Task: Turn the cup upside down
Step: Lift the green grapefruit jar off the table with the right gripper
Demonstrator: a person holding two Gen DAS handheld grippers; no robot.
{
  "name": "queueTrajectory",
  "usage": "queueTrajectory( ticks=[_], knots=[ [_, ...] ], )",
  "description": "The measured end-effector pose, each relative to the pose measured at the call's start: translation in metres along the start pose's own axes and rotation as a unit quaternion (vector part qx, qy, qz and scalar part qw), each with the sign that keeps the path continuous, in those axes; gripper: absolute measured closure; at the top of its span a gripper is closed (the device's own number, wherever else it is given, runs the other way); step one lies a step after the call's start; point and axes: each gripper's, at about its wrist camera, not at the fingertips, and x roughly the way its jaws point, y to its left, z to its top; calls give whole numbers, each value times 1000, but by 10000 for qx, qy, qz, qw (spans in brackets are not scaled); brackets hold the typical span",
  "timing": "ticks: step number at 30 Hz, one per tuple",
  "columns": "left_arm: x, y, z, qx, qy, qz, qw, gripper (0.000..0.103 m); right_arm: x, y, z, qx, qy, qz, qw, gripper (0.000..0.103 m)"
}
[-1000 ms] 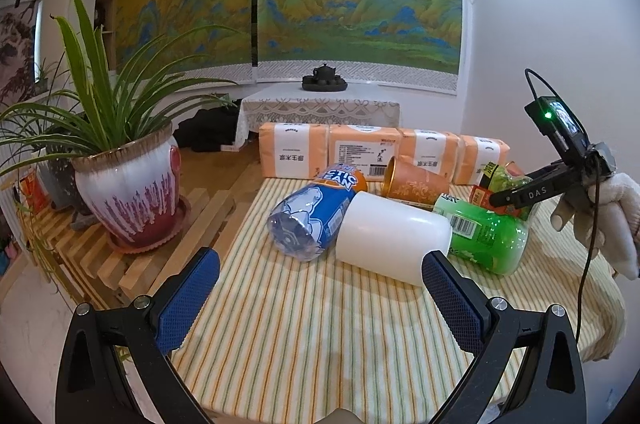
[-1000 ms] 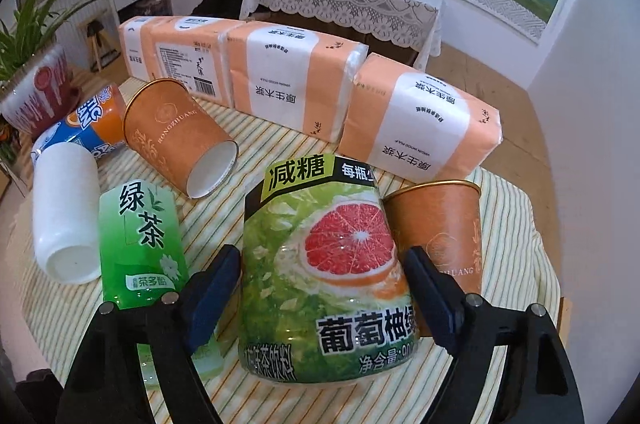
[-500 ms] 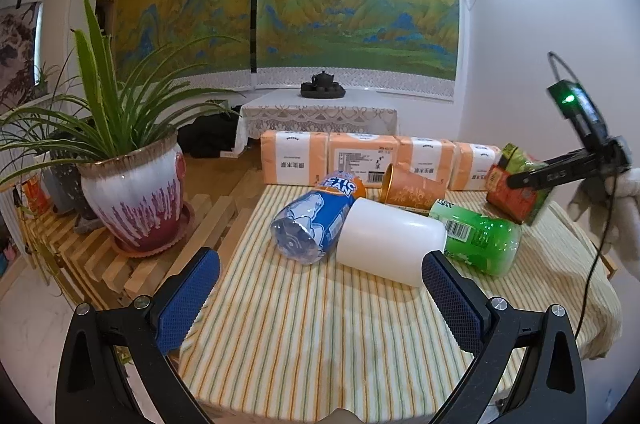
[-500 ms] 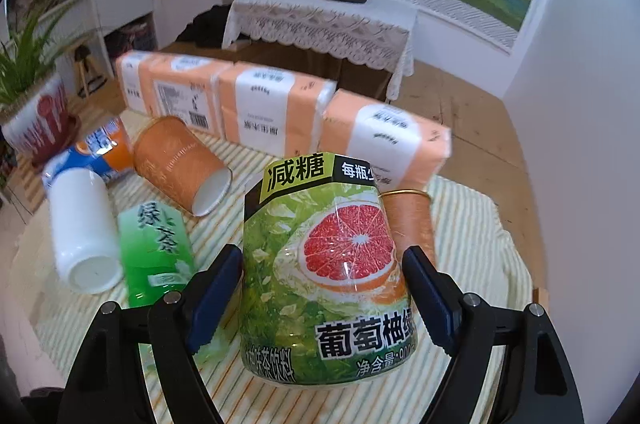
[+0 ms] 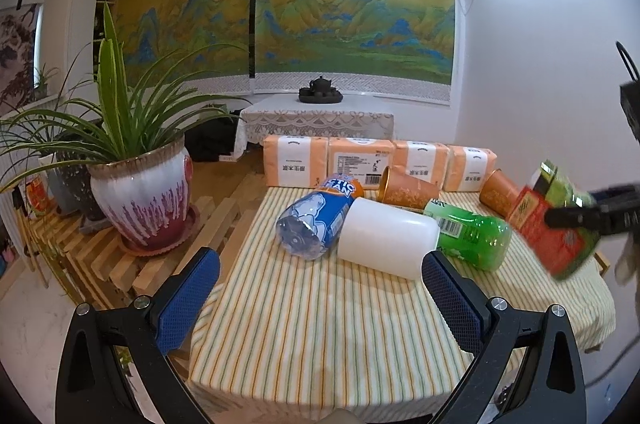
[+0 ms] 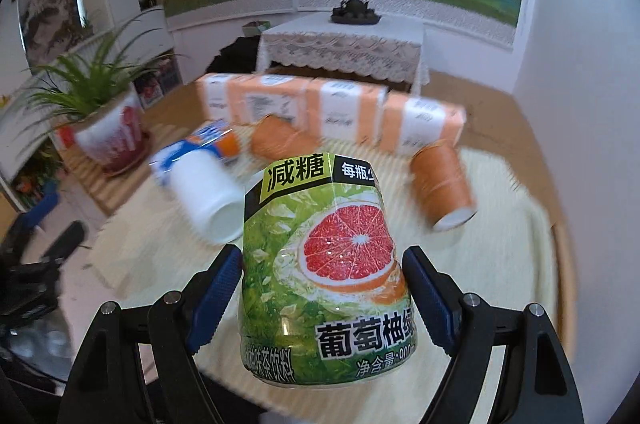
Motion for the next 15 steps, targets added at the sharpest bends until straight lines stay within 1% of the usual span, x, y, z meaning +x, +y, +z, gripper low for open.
queueTrajectory(
  ticks=[4, 9, 15],
  knots=[
    [-3, 0, -2, -2, 4, -21, 10000, 1, 9, 22, -23, 268, 103, 332, 9990, 24],
    [-5, 2, -7, 29, 30, -34, 10000, 0, 26, 39, -42, 618, 252, 482, 9966, 24],
    [-4, 4, -12, 17, 77, -46, 10000, 0, 38, 46, -48, 958, 327, 555, 9933, 24]
  ],
)
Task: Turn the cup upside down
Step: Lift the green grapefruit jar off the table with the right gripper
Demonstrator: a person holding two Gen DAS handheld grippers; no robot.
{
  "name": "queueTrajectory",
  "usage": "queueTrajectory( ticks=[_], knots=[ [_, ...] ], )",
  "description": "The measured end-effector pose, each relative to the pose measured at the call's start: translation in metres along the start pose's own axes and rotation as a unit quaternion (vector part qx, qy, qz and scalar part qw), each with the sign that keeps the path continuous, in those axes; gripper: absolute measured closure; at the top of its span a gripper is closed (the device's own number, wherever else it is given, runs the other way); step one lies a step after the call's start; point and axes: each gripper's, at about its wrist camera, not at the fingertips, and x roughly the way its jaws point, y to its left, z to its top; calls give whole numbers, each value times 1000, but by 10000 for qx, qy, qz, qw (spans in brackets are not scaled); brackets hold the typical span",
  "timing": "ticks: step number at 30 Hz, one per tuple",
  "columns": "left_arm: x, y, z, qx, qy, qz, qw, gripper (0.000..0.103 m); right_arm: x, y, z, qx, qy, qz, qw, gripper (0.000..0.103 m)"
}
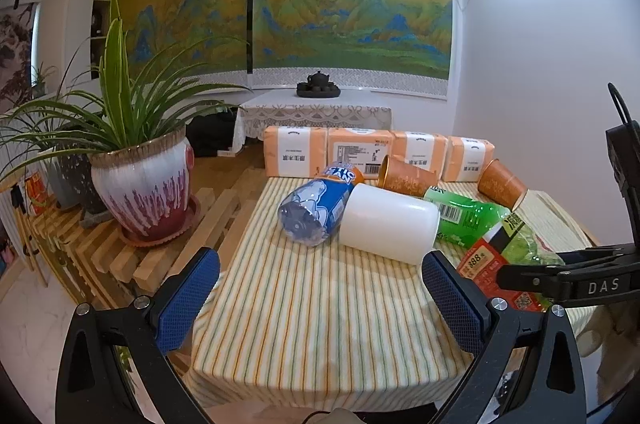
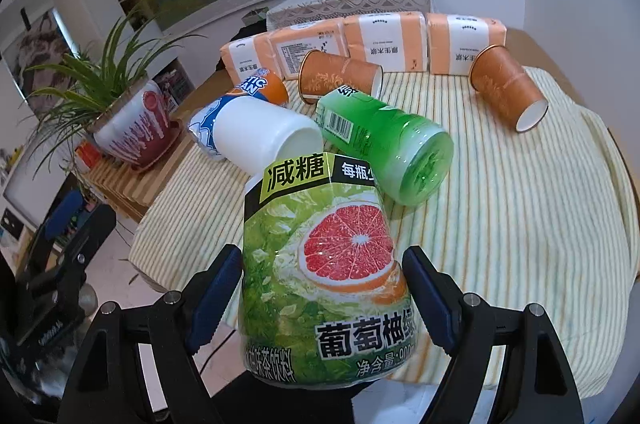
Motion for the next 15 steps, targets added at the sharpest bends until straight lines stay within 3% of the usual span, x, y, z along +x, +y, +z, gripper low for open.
queueTrajectory(
  ticks=[15],
  knots=[
    [4, 3, -6, -23, 74, -39, 10000, 0, 17, 5, 0, 240, 53, 3, 9997, 22]
  ],
)
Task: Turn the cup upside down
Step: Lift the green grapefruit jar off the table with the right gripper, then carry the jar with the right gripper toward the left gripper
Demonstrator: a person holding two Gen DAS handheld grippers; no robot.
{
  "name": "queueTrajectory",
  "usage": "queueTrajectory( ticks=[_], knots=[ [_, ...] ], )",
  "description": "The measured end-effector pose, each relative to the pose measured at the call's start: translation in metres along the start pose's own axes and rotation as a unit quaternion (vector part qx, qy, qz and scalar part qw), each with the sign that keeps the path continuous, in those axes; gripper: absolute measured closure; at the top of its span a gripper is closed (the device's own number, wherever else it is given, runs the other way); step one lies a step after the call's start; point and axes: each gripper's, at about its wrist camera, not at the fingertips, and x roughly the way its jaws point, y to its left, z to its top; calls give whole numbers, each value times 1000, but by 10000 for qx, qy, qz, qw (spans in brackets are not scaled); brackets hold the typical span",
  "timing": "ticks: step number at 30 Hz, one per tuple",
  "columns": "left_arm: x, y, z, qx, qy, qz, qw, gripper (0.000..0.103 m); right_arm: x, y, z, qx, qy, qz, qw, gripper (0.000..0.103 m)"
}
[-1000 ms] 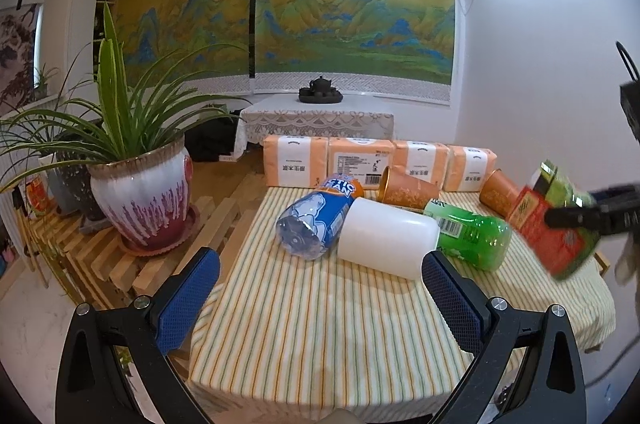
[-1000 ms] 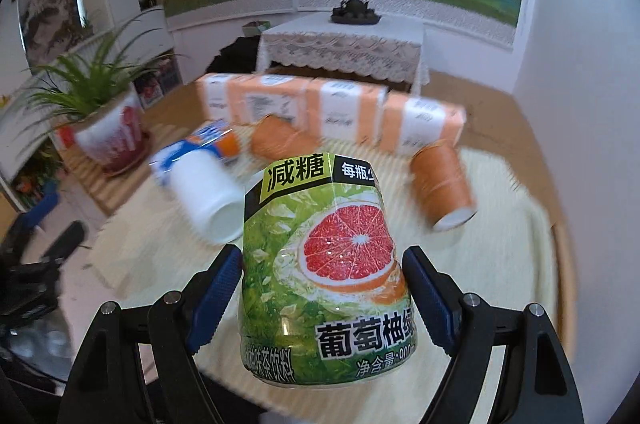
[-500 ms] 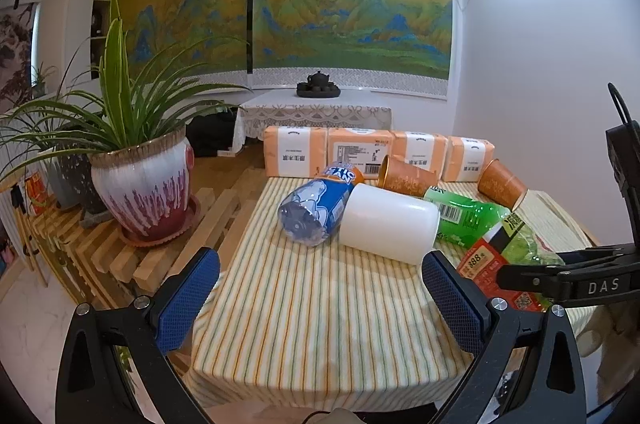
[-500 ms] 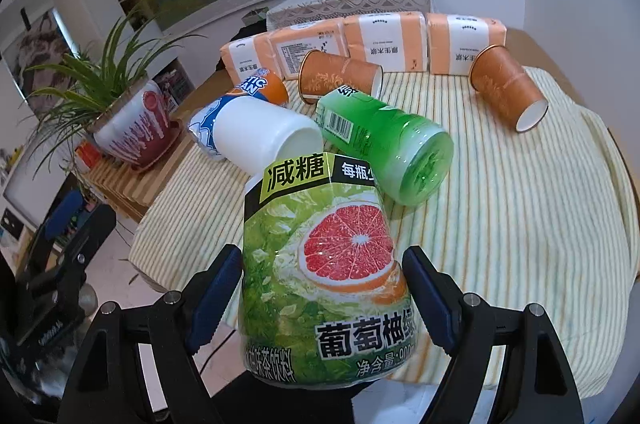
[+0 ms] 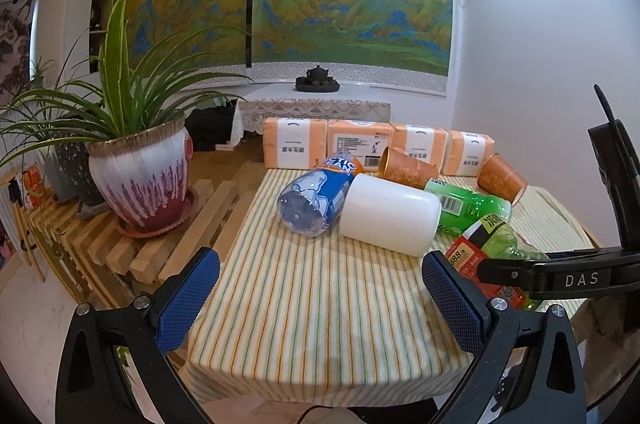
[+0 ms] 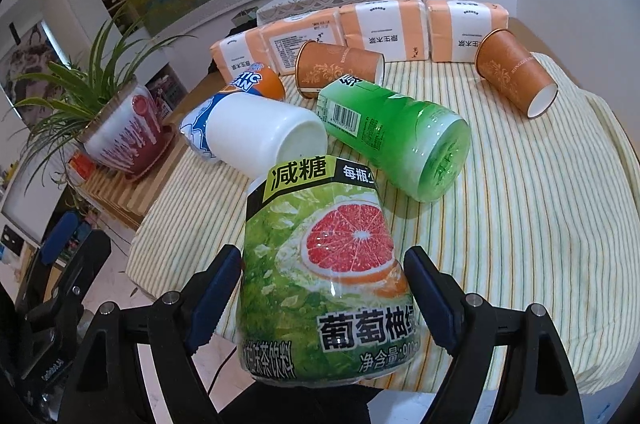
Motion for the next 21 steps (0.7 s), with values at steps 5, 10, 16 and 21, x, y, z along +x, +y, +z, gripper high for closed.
queueTrajectory(
  ticks=[5, 10, 16, 21],
  knots=[
    [-2, -7, -1, 51, -17, -14, 10000, 0, -7, 1, -2, -67, -111, 185, 9997, 22],
    [-7, -17, -3, 158, -36, -25, 9999, 0, -24, -4, -3, -21, -392, 413, 9984, 22],
    [-14, -29, -6, 151, -5, -133, 9998, 1, -57, -27, -19, 143, -902, 701, 9934, 22],
    [-16, -51, -10, 66, 285, -483, 9984, 0, -78, -50, -41, 395, -1210, 650, 9897, 22]
  ],
)
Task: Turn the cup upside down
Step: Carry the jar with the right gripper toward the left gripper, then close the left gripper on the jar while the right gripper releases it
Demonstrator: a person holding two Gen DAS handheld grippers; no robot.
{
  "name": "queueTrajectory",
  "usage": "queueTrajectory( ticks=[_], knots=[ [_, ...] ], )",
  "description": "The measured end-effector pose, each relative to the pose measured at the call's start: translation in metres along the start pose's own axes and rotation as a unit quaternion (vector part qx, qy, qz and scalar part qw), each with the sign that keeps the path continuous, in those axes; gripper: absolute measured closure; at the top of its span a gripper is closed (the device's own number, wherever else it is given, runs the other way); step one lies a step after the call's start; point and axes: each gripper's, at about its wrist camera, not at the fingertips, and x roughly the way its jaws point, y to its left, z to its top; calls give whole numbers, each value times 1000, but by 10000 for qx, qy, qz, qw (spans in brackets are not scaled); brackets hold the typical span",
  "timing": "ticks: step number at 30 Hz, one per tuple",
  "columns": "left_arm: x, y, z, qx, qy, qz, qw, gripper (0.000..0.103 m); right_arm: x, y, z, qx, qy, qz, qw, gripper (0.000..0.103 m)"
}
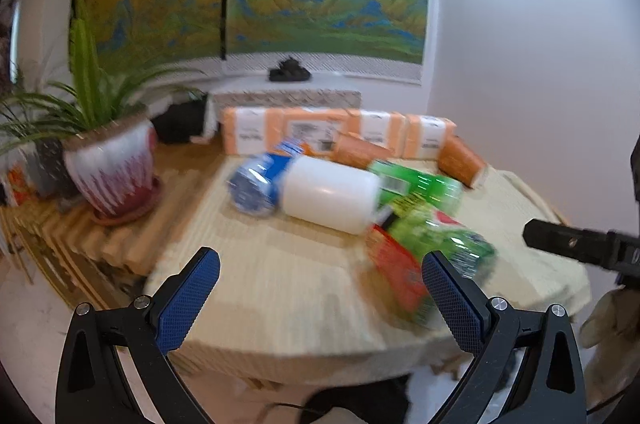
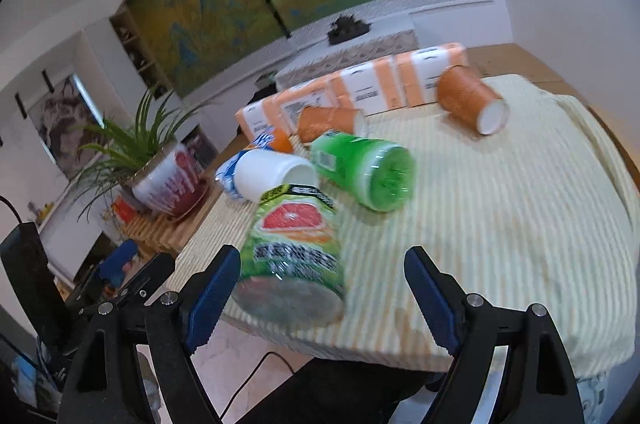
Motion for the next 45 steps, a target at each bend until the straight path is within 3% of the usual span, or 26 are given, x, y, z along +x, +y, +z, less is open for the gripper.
queueTrajectory(
  ticks=[6, 14, 24, 30, 33, 45],
  knots=[
    [-1, -49, -9, -11, -38, -76, 10000, 1, -19, -22, -19, 166, -139, -263, 9994, 22],
    [16, -96, -20, -239, -142, 468, 9985, 0, -39, -52, -30, 362, -270, -274, 9986, 22],
    [60, -115, -25, -366, -187, 1040, 9937, 0, -43, -71, -35, 486, -280, -218, 9982, 22],
    [72, -121, -33, -224, -171, 900, 9955, 1, -39, -75, -36, 530, -254, -246, 9980, 22],
    [74, -120, -34, -172, -136, 746, 9970, 11, -37, -78, -36, 568, -234, -230, 9978, 22],
    [62, -96, -39, -6, -55, 251, 9997, 12, -26, -71, -29, 557, -284, -207, 9978, 22]
  ],
)
